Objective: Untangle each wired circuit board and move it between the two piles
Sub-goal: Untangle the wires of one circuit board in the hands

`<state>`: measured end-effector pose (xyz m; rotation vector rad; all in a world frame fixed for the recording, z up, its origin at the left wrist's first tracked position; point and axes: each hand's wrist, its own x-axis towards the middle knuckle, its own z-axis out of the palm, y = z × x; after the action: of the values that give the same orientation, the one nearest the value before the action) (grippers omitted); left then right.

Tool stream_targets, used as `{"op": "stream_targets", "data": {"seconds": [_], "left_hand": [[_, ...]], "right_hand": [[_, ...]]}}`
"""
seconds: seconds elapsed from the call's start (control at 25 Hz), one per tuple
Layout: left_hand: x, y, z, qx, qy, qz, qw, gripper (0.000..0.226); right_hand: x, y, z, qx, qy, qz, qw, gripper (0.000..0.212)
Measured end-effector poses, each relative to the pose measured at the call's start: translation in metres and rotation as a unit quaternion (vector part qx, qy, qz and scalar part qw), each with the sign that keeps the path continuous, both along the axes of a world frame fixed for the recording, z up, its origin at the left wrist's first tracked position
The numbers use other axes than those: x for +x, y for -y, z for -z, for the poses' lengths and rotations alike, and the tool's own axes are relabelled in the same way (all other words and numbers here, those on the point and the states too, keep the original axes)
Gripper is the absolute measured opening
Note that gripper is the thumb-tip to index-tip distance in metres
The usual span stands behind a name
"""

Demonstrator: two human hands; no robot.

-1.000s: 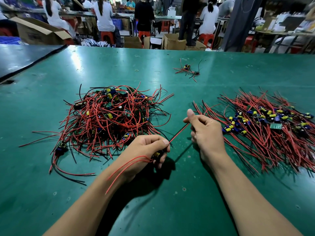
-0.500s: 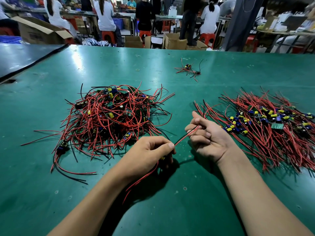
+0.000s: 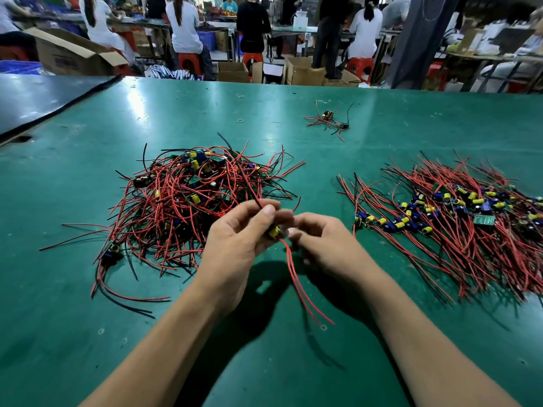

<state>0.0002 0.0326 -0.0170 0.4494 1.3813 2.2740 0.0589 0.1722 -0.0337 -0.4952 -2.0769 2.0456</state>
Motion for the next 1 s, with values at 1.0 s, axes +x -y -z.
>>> {"op": "stream_targets", "data": {"seconds": [1.0], "left_hand": [[-0.003, 0.006, 0.007, -0.08, 0.083, 0.189, 0.975, 0.022]], "right_hand": [[0.006, -0.006, -0.01, -0.068, -0.003, -0.078, 0.995, 0.024]]}}
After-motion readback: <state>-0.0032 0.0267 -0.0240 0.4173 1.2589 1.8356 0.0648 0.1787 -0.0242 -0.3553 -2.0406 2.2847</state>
